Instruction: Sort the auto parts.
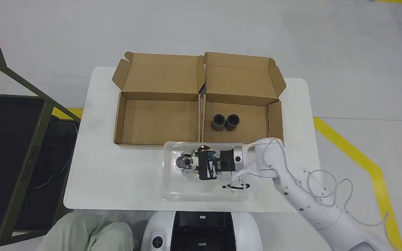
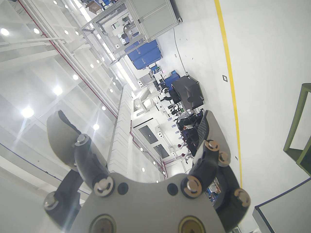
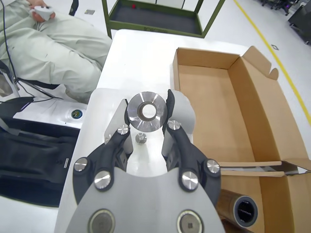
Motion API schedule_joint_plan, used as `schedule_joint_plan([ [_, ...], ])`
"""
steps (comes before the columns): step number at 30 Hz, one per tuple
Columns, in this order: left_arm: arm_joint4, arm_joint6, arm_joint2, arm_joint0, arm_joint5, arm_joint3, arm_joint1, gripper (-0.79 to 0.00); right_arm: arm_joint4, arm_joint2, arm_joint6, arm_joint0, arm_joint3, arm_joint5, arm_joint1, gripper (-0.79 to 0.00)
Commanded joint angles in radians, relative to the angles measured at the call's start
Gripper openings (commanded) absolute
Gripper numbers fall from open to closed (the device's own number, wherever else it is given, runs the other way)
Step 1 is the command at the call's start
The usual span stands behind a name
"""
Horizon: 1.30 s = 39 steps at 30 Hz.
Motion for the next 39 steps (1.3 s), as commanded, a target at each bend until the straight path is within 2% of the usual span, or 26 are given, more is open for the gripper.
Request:
schedule_joint_plan([
  [1, 0.0, 0.0, 0.0, 0.0, 0.0, 0.0, 0.0, 0.0, 0.0, 0.012, -0.04, -0.003, -0.005, 0.012, 0.0, -0.785],
  [11, 0.0, 0.0, 0.0, 0.0, 0.0, 0.0, 0.0, 0.0, -0.013, 0.055, -0.197, -0.011, -0.028, 0.06, 0.0, -0.785],
  [24, 0.0, 0.0, 0.0, 0.0, 0.0, 0.0, 0.0, 0.0, -0.057, 0.137, -0.41, -0.064, -0.083, 0.183, 0.005, -0.785],
  [39, 0.0, 0.0, 0.0, 0.0, 0.0, 0.0, 0.0, 0.0, -0.077, 0.224, -0.551, -0.121, -0.148, 0.194, 0.017, -0.785],
])
